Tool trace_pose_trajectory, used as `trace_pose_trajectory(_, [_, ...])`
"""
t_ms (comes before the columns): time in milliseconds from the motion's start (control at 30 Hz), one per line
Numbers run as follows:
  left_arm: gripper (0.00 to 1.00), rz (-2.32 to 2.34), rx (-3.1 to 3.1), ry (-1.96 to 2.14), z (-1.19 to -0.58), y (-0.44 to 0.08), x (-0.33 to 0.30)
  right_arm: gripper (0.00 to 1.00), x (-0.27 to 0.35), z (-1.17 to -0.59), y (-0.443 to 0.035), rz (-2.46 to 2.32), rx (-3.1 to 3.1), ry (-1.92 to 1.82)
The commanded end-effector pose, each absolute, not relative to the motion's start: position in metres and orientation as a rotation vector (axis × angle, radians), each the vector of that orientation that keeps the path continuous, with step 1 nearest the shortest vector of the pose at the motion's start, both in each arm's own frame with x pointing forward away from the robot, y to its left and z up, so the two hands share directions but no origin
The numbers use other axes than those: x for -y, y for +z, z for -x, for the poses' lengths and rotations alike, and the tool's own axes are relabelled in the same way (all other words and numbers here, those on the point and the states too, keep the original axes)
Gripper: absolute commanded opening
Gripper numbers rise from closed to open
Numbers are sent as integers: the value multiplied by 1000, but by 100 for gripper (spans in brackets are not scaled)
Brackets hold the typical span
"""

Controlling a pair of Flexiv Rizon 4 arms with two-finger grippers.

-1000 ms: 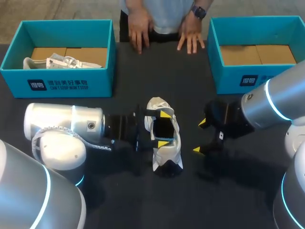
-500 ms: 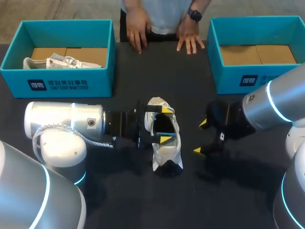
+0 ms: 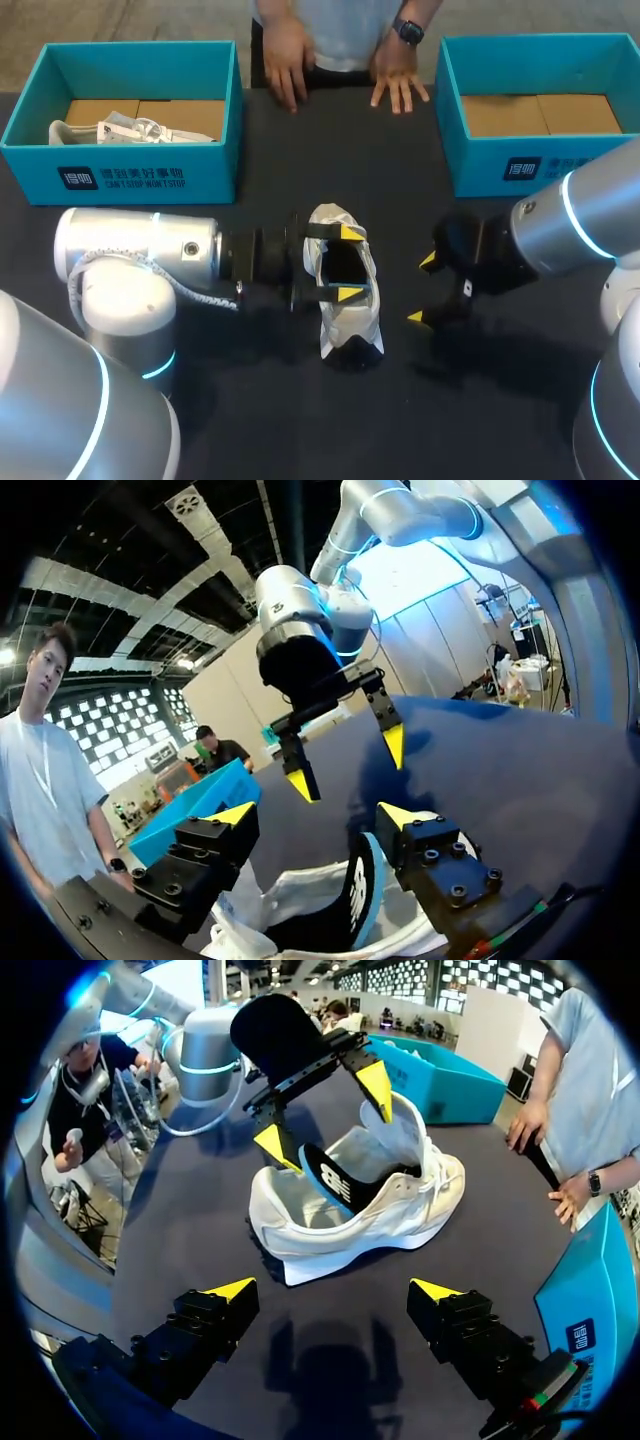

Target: Take the shoe out of the shoebox, open the shoe tongue, remove and reinsert the insole, then place the shoe into the shoebox

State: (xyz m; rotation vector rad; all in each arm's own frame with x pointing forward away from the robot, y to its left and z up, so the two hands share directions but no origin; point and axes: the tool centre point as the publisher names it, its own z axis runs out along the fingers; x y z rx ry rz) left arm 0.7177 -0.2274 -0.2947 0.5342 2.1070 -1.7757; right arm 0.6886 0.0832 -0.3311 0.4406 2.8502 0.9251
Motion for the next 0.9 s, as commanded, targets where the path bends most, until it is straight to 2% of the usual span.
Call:
trace_pose_trajectory(33, [78, -536, -2101, -1801, -718, -289, 227, 100, -84, -687, -333, -441, -2850, 926])
trace_pose_trajectory(167, [87, -536, -2095, -1820, -716, -282, 226, 100, -85, -687, -332, -440, -2849, 929])
trace_pose_trajectory(233, [83, -559, -2105, -1810, -715, -280, 225, 100, -86, -687, -331, -439, -2849, 929])
trace_pose_trajectory(333, [69, -623, -2143, -1769, -716, -280, 221, 100, -86, -688, -331, -437, -2849, 929])
trace_pose_trajectory(400, [49, -685, -2174, -1737, -717, -282, 218, 100, -85, -688, -330, -438, -2848, 929])
trace_pose_trajectory(433, [46, -703, -2183, -1736, -718, -281, 217, 100, -85, -688, -330, -438, -2848, 928])
trace_pose_trajectory(467, [31, -732, -2192, -1720, -719, -280, 217, 100, -84, -688, -329, -438, -2846, 922])
trace_pose_trajectory(500, [26, -770, -2204, -1695, -720, -279, 216, 100, -82, -688, -328, -439, -2845, 920])
trace_pose_trajectory(533, [26, -798, -2215, -1677, -721, -278, 215, 100, -82, -688, -328, -440, -2845, 920])
trace_pose_trajectory(567, [22, -822, -2227, -1681, -722, -277, 215, 100, -80, -688, -328, -443, -2844, 917])
trace_pose_trajectory(600, [12, -859, -2246, -1660, -723, -275, 214, 100, -79, -687, -327, -446, -2842, 916])
trace_pose_trajectory(667, [13, -907, -2257, -1639, -723, -274, 214, 100, -78, -687, -326, -449, -2840, 912])
trace_pose_trajectory(767, [0, -977, -2293, -1612, -722, -271, 213, 100, -76, -687, -324, -451, -2838, 909])
trace_pose_trajectory(900, [0, -1107, -2337, -1575, -716, -270, 214, 100, -75, -688, -323, -454, -2835, 902])
